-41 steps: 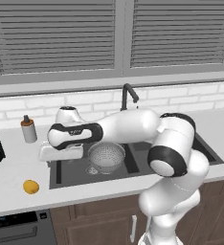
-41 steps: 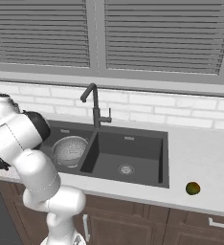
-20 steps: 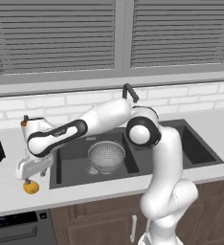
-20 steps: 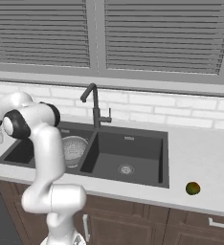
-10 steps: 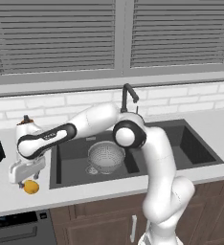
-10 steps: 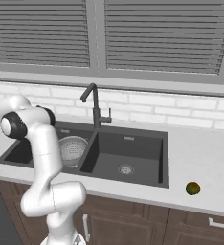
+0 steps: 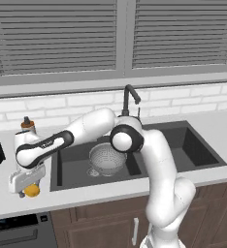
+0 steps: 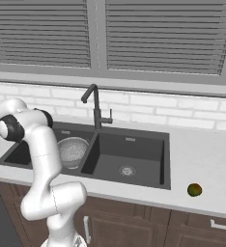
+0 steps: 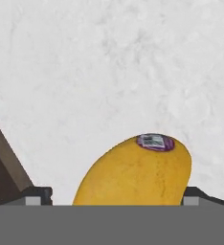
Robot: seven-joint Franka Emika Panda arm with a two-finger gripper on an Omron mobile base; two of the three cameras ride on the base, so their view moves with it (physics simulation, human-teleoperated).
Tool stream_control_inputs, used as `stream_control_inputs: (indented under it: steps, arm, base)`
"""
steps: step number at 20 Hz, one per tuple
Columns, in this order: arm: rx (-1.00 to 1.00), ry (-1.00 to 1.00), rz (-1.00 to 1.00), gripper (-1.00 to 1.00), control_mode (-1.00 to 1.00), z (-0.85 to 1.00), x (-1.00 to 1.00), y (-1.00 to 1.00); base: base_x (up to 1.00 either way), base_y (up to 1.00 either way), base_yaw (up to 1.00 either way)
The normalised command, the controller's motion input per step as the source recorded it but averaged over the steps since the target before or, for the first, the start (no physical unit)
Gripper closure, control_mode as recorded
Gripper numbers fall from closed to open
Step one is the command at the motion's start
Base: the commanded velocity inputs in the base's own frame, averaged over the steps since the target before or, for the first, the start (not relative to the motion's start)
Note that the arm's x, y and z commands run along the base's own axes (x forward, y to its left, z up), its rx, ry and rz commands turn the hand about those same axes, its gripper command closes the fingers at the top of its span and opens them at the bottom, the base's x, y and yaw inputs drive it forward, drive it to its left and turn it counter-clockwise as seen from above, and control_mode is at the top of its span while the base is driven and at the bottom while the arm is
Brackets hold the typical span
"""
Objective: Put the colander in the sink, put the mango, mango in the colander, and turn on the sink faucet and pour water over the colander.
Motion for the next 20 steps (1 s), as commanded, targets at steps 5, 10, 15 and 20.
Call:
stream_control_inputs:
  steps: [5,10,15,20]
  arm:
    - [0.00,0.00,0.00,-1.00,-1.00,-0.40,-0.14,-0.05]
    - [0.00,0.00,-0.05,1.00,-1.00,-0.33,-0.34,-0.02]
    - [0.00,-0.04,-0.28,1.00,-1.00,-0.30,-0.65,-0.40]
    - [0.00,-0.17,-0.30,1.00,-1.00,0.06,-0.56,-0.65]
  base:
    - [0.00,0.00,0.00]
    - [0.00,0.00,0.00]
    - [0.00,0.00,0.00]
    - [0.00,0.00,0.00]
